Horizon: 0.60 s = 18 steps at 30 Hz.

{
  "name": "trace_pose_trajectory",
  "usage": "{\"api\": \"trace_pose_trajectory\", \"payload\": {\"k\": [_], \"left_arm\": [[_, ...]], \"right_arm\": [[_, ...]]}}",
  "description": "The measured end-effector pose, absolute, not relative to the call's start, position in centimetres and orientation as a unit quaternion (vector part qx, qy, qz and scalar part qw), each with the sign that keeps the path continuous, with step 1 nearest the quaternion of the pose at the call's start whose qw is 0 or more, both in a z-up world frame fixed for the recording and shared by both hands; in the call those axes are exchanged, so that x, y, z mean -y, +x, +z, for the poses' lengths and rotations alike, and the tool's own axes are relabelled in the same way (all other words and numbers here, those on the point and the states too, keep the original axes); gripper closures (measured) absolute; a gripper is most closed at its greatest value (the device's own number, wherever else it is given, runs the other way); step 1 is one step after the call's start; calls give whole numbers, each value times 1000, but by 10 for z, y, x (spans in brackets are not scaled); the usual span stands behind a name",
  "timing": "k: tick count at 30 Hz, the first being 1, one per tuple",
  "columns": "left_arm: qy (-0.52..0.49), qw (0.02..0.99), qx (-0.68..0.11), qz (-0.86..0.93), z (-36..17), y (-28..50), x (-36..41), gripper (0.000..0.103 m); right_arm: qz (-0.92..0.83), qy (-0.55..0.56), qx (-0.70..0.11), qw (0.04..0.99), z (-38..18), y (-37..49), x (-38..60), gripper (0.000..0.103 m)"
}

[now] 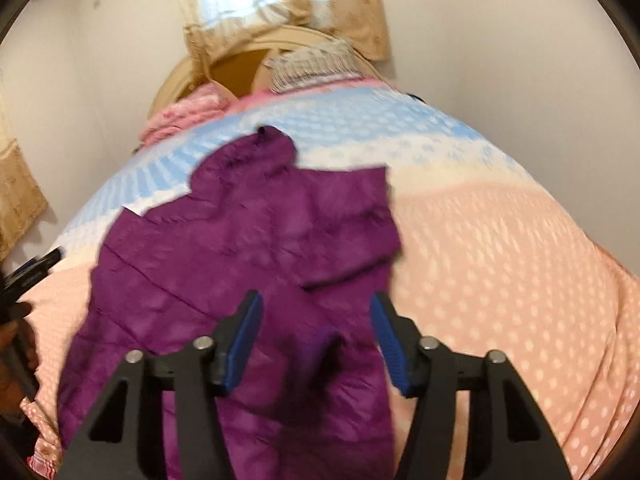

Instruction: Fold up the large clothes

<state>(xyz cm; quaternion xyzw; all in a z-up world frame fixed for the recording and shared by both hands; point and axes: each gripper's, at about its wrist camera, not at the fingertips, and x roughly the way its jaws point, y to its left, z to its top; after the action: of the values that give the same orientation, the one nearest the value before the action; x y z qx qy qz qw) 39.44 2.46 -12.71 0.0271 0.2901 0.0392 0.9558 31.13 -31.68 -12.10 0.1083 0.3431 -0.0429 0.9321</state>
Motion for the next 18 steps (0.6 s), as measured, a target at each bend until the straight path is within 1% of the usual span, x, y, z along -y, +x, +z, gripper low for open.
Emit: {"api": "trace_pose_trajectory", "payload": {"k": [1, 4, 6, 8, 10, 14, 16, 18], "left_arm": [[28, 956, -292, 32, -129, 403, -18, 15], [35, 948, -314, 33, -154, 430, -1, 15], [34, 936, -347, 48, -179, 447, 4, 15], [35, 927, -368, 56, -198, 456, 3, 15], [21, 920, -387, 56, -210, 462, -1, 15], [6, 915, -401, 39, -217, 464, -5, 14], [-6, 911, -410, 38, -221, 465, -9, 10], [-13, 908, -417, 36, -224, 467, -10, 9]], "right_arm": [[-27, 102, -348, 932, -123, 322, 307, 55], [-4, 86, -370, 925, -142, 354, 287, 63], [7, 96, -379, 920, -157, 366, 284, 66], [-3, 82, -393, 916, -178, 374, 282, 67], [-5, 81, -401, 913, -192, 378, 285, 72], [-3, 94, -407, 909, -207, 378, 293, 74], [-4, 94, -409, 908, -207, 377, 294, 74], [-6, 87, -411, 907, -209, 378, 291, 74]]}}
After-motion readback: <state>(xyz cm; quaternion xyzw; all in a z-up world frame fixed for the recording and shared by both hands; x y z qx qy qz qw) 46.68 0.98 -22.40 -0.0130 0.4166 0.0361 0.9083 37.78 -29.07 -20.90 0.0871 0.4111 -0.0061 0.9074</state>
